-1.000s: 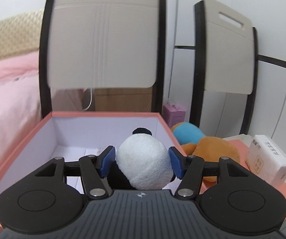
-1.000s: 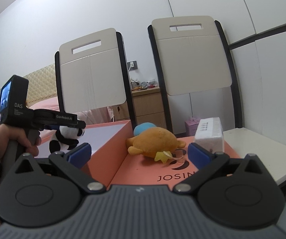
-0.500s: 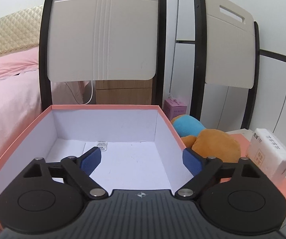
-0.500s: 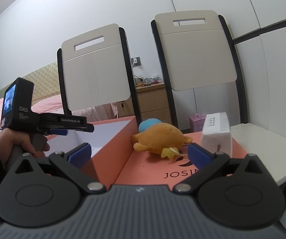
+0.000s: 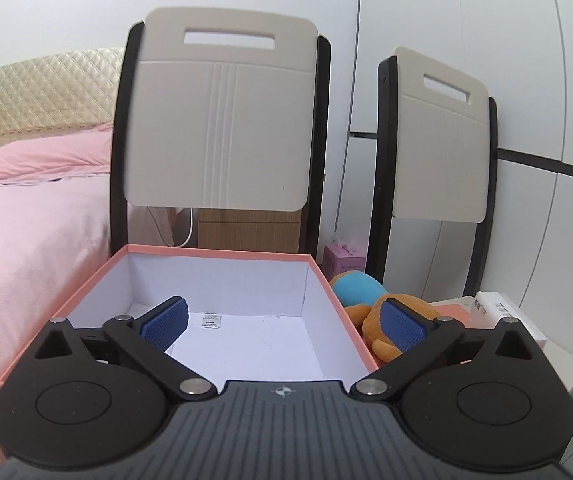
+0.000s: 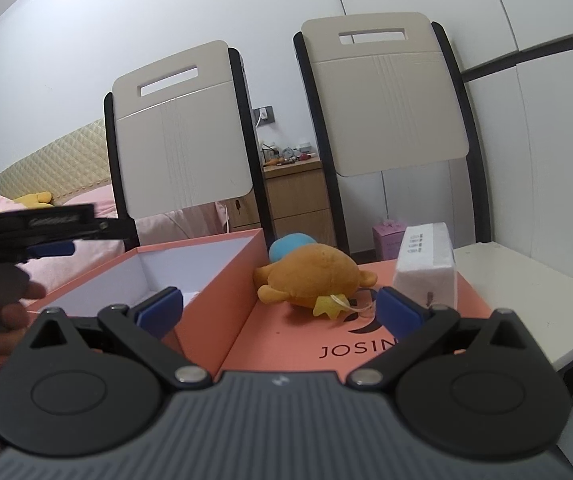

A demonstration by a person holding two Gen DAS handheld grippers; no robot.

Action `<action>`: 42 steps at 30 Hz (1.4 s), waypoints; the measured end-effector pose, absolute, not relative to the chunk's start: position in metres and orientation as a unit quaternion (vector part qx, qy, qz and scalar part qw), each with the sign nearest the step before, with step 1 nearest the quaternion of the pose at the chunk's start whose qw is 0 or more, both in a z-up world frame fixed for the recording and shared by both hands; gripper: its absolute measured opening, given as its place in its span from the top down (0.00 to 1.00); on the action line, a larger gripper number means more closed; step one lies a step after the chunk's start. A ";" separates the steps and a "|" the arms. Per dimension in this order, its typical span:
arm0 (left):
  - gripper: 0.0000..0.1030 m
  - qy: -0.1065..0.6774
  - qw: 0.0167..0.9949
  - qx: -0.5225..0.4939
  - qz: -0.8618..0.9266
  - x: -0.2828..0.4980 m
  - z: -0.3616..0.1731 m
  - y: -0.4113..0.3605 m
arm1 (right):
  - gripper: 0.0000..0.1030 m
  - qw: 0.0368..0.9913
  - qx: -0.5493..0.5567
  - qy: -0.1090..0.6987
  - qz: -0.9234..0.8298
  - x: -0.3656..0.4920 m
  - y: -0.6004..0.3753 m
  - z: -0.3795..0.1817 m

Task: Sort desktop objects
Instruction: 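Move the right tool toward the white tissue pack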

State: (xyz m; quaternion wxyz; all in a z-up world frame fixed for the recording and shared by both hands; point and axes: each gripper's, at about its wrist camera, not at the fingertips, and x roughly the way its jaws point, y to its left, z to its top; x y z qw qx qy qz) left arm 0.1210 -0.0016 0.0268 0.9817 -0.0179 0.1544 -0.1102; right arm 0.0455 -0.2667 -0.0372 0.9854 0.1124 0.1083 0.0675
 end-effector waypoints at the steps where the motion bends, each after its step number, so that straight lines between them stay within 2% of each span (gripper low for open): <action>1: 0.00 0.152 0.982 -0.019 -0.109 0.116 0.027 0.002 | 0.00 0.986 0.109 0.109 0.068 0.046 -0.266 -0.034; 13: 0.00 0.126 0.987 -0.058 -0.078 0.068 0.025 0.043 | 0.00 0.990 0.072 0.093 0.075 0.050 -0.239 0.019; 23: 0.00 0.106 0.990 -0.071 -0.064 0.059 0.019 0.053 | 0.00 0.985 0.071 0.131 0.083 0.093 -0.239 0.004; 30: 0.00 0.110 0.989 -0.076 -0.055 0.063 0.002 0.059 | 0.00 0.989 0.041 0.120 0.079 0.106 -0.233 0.003; 42: 0.00 0.084 0.993 -0.071 -0.039 0.058 -0.002 0.062 | 0.00 0.986 0.069 0.096 0.117 0.098 -0.230 -0.010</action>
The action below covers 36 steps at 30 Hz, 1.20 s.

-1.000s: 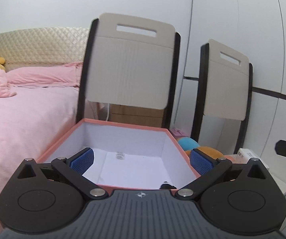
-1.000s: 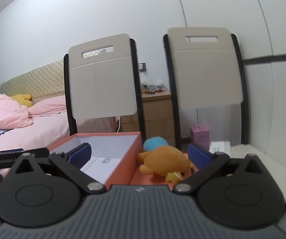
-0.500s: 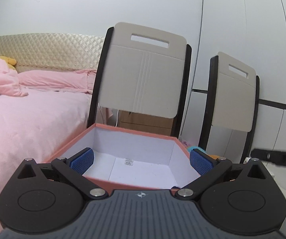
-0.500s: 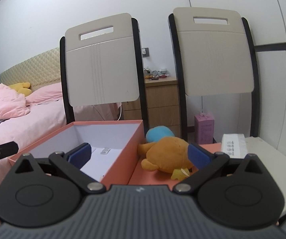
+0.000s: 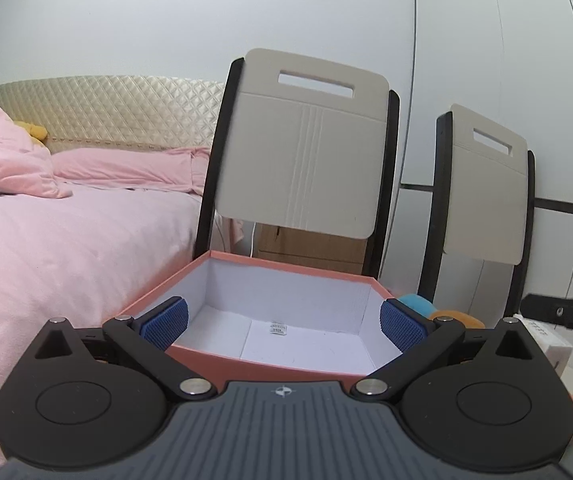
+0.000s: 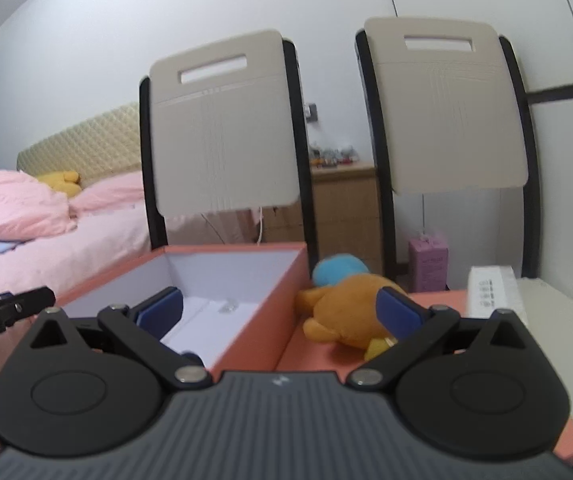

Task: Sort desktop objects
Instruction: 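Move the right tool toward the white tissue pack, then close the right tool on the white tissue pack and lift it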

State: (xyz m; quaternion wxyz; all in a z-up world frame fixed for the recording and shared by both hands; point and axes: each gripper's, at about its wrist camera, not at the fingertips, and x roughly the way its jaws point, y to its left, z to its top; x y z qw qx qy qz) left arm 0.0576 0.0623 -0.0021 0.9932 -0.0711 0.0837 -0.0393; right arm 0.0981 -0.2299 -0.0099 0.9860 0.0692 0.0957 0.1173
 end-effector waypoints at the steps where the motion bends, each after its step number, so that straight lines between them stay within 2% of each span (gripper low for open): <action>1: 0.00 0.081 0.993 -0.072 -0.039 0.057 -0.002 0.063 | 0.00 0.986 0.069 0.092 0.119 0.097 -0.229 -0.009; 23: 0.00 0.083 0.993 -0.066 -0.052 0.051 -0.005 0.056 | 0.00 0.987 0.081 0.096 0.095 0.089 -0.240 -0.011; 36: 0.00 0.086 0.993 -0.067 -0.056 0.050 -0.006 0.052 | 0.00 0.989 0.083 0.124 0.002 0.109 -0.323 0.001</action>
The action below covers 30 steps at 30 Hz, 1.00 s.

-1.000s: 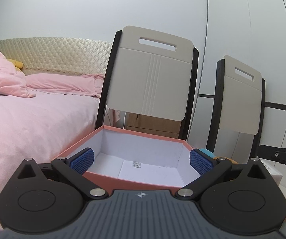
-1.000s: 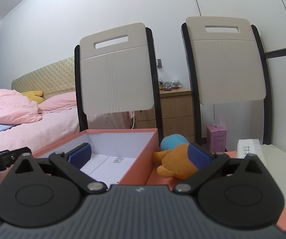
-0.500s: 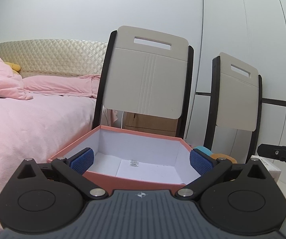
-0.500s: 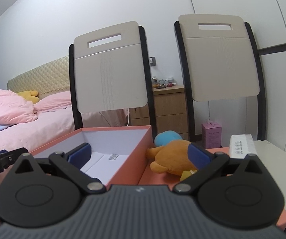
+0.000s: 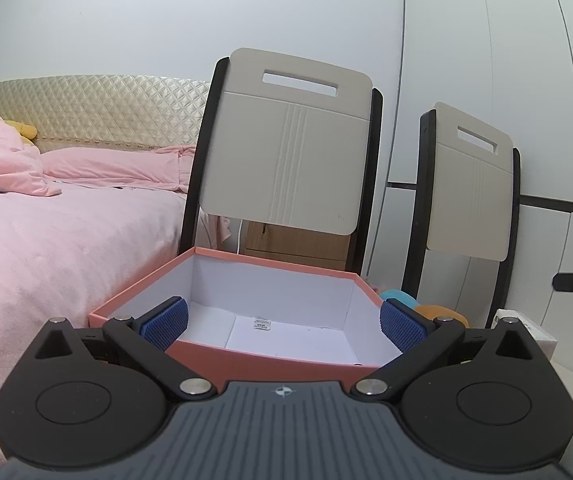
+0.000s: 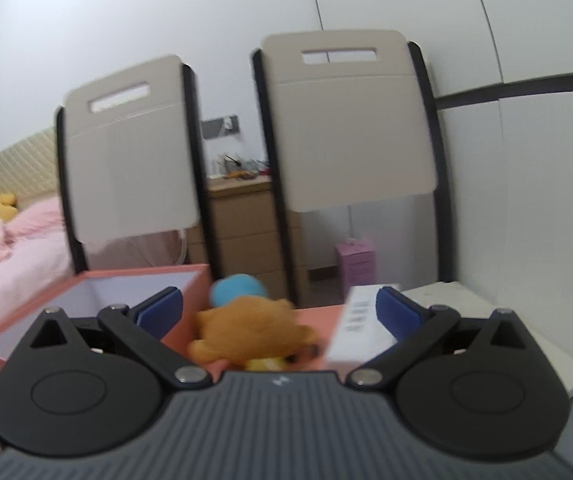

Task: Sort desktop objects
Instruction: 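Close the right tool on the white tissue pack and lift it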

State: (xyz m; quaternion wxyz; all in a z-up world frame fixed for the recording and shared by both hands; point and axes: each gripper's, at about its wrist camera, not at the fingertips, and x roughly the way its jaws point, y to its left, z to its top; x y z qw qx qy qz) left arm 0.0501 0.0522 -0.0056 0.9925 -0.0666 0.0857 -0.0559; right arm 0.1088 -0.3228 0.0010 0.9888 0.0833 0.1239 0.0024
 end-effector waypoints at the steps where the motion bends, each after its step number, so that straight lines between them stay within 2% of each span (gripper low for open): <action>1: 0.00 0.086 0.993 -0.066 -0.056 0.050 -0.006 0.052 | 0.00 0.987 0.085 0.137 -0.008 0.118 -0.330 -0.002; 6: 0.00 0.087 0.993 -0.062 -0.059 0.050 -0.007 0.049 | 0.00 0.973 0.091 0.206 -0.046 0.163 -0.350 -0.031; 12: 0.00 0.088 0.993 -0.060 -0.057 0.051 -0.008 0.049 | 0.02 0.965 0.066 0.245 -0.059 0.199 -0.344 -0.059; 14: 0.00 0.090 0.993 -0.059 -0.057 0.051 -0.008 0.049 | 0.10 0.963 0.070 0.254 -0.062 0.206 -0.344 -0.066; 16: 0.00 0.091 0.993 -0.058 -0.056 0.052 -0.008 0.050 | 0.29 0.960 0.085 0.261 -0.060 0.209 -0.347 -0.071; 19: 0.00 0.094 0.992 -0.057 -0.055 0.054 -0.008 0.048 | 0.43 0.959 0.095 0.259 -0.063 0.210 -0.350 -0.069; 30: 0.00 0.095 0.992 -0.060 -0.056 0.054 -0.006 0.048 | 0.46 0.971 0.112 0.205 -0.057 0.197 -0.346 -0.029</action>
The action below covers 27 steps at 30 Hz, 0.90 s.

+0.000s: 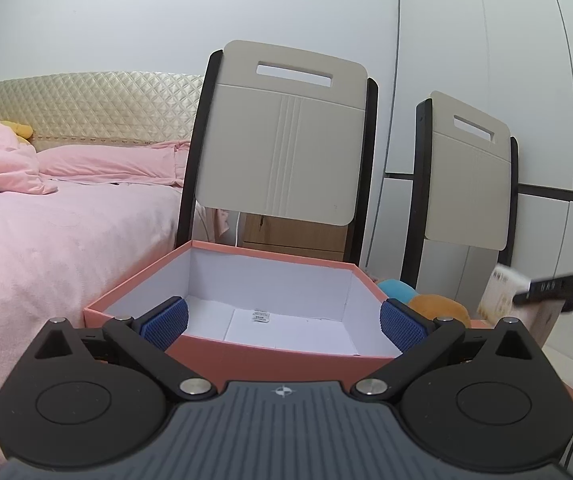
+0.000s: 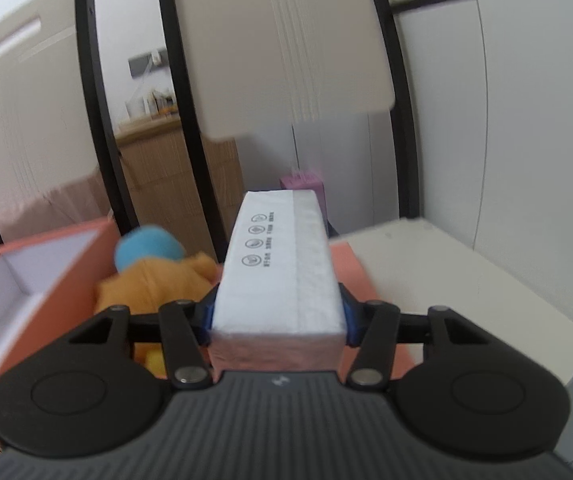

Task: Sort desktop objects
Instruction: 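Close the right tool on the white tissue pack and lift it, then lower the tissue pack into the pink box and open the right tool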

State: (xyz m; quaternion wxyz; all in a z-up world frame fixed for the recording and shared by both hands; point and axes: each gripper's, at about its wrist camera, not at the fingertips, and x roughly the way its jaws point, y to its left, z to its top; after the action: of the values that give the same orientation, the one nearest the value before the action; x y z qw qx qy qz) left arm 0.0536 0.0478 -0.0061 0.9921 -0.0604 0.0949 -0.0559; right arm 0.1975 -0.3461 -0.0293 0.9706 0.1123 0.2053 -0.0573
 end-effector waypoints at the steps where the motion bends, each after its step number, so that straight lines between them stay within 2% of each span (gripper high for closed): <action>1: 0.00 0.095 0.992 -0.063 -0.056 0.054 -0.006 0.049 | 0.46 0.973 0.110 0.197 -0.053 0.196 -0.344 -0.021; 9: 0.00 0.095 0.992 -0.065 -0.058 0.053 -0.005 0.051 | 0.46 0.979 0.100 0.169 0.058 0.213 -0.293 0.050; 14: 0.00 0.094 0.992 -0.067 -0.051 0.054 -0.005 0.054 | 0.46 0.969 0.083 0.185 0.141 0.249 -0.235 0.073; 19: 0.00 0.095 0.992 -0.074 -0.042 0.056 -0.006 0.061 | 0.46 0.953 0.061 0.228 0.190 0.298 -0.174 0.068; 27: 0.00 0.104 0.990 -0.093 -0.038 0.061 -0.008 0.071 | 0.46 0.915 -0.013 0.328 0.236 0.371 -0.085 0.020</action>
State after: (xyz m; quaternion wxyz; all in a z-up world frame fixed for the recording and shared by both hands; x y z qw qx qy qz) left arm 0.0612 0.0708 -0.0079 0.9895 -0.0925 0.1042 -0.0382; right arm 0.3711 -0.0850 0.0198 0.9146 -0.0127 0.3282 0.2358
